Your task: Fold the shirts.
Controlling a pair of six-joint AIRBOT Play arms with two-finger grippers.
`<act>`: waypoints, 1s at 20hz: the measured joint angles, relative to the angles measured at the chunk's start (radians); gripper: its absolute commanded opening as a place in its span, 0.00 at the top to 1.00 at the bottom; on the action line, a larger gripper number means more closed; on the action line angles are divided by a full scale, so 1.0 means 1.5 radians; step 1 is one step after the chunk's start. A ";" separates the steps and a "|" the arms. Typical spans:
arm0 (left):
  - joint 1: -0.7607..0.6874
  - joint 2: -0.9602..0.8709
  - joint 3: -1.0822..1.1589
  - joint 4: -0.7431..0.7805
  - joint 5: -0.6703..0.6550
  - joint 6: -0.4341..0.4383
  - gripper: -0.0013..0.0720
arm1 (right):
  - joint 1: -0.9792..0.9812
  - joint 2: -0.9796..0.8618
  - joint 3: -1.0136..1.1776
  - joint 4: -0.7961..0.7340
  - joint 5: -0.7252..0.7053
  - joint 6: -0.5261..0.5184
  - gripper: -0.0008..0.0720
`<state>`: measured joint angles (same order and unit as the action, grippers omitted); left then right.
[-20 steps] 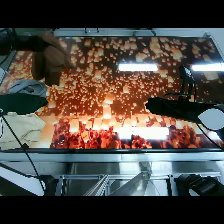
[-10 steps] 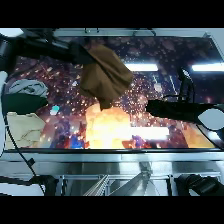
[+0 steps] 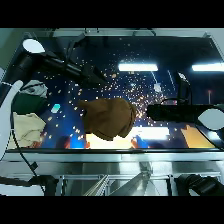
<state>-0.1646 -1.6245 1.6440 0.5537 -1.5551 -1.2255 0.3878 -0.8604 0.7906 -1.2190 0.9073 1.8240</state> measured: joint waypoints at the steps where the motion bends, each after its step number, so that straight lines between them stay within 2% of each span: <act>1: 0.014 0.004 0.007 0.012 -0.022 -0.014 0.02 | 0.000 0.000 0.000 0.001 0.008 -0.003 0.96; 4: 0.061 0.045 -0.035 0.095 -0.064 -0.044 0.02 | 0.000 -0.005 0.000 0.005 0.042 -0.009 0.95; 5: 0.075 0.067 -0.072 0.128 -0.065 -0.051 0.02 | 0.000 -0.011 -0.001 0.006 0.051 -0.011 0.79; 6: 0.089 0.093 -0.122 0.157 -0.061 -0.055 0.02 | 0.000 -0.020 -0.003 0.013 0.058 -0.020 0.49; 7: 0.103 0.121 -0.182 0.179 -0.046 -0.058 0.02 | 0.001 -0.034 -0.006 0.027 0.062 -0.036 0.26; 8: 0.114 0.147 -0.242 0.193 -0.027 -0.062 0.02 | 0.001 -0.053 -0.008 0.050 0.067 -0.061 0.17; 11: 0.130 0.212 -0.428 0.210 0.050 -0.062 0.02 | 0.001 -0.129 -0.012 0.144 0.071 -0.152 0.17; 13: 0.127 0.238 -0.534 0.182 0.110 -0.033 0.02 | 0.001 -0.182 -0.013 0.202 0.069 -0.210 0.17; 18: 0.091 0.200 -0.640 0.118 0.221 0.033 0.02 | 0.001 -0.302 -0.014 0.349 0.034 -0.371 0.17; 19: 0.083 0.182 -0.641 0.111 0.235 0.040 0.06 | 0.001 -0.320 -0.014 0.372 0.024 -0.398 0.24; 20: 0.074 0.159 -0.637 0.108 0.246 0.046 0.31 | 0.001 -0.334 -0.014 0.390 0.016 -0.419 0.47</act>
<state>-0.0540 -1.3857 0.6884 0.7158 -1.1866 -1.1572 0.3889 -1.3617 0.7696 -0.6342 0.9314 1.1961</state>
